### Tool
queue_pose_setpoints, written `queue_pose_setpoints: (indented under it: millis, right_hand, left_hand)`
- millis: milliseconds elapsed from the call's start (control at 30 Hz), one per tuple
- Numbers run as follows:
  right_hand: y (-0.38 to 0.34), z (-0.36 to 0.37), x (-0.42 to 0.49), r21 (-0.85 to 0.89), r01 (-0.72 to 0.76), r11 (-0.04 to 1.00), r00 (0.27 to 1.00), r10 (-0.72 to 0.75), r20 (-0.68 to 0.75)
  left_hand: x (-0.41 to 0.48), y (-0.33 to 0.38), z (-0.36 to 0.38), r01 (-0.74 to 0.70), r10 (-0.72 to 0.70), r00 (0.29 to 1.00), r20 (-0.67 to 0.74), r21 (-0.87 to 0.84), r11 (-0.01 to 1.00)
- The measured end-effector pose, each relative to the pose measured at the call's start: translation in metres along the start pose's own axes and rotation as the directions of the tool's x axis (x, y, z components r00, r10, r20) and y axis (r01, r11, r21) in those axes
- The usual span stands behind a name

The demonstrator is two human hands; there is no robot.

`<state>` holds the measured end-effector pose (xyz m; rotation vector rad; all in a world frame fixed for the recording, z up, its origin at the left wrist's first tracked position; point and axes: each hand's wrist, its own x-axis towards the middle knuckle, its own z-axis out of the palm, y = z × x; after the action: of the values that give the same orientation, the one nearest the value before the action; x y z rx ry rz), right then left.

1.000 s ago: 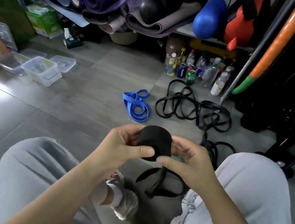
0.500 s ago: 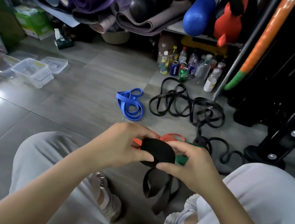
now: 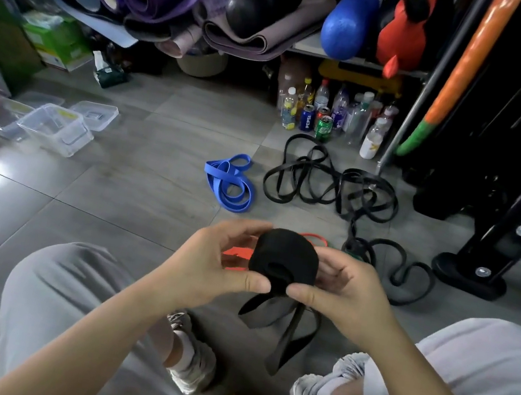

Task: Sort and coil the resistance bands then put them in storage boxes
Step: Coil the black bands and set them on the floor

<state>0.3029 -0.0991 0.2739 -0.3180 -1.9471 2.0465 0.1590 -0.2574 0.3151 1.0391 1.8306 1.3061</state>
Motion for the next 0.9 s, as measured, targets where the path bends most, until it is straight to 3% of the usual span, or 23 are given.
queue_pose_setpoints:
  millis: [67, 267, 500, 900]
  right_hand:
    - [-0.002, 0.002, 0.002, 0.099, 0.02, 0.995, 1.0, -0.018, -0.024]
    - [-0.011, 0.004, 0.006, 0.115, -0.005, 0.993, 1.0, 0.003, 0.023]
    - [-0.006, 0.005, 0.004, 0.096, -0.029, 0.995, 1.0, 0.029, 0.002]
    - [-0.006, 0.009, 0.0, 0.014, -0.039, 0.999, 0.997, 0.038, 0.064]
  left_hand:
    - [0.0, -0.003, 0.002, 0.02, -0.02, 1.0, 0.004, -0.048, 0.999]
    - [-0.001, -0.004, 0.005, 0.019, -0.022, 1.0, -0.007, -0.256, 0.966]
    - [-0.001, -0.003, 0.003, 0.023, -0.012, 0.998, 0.06, -0.182, 0.983]
    - [-0.001, 0.006, -0.001, 0.001, 0.02, 0.998, 0.065, -0.304, 0.953]
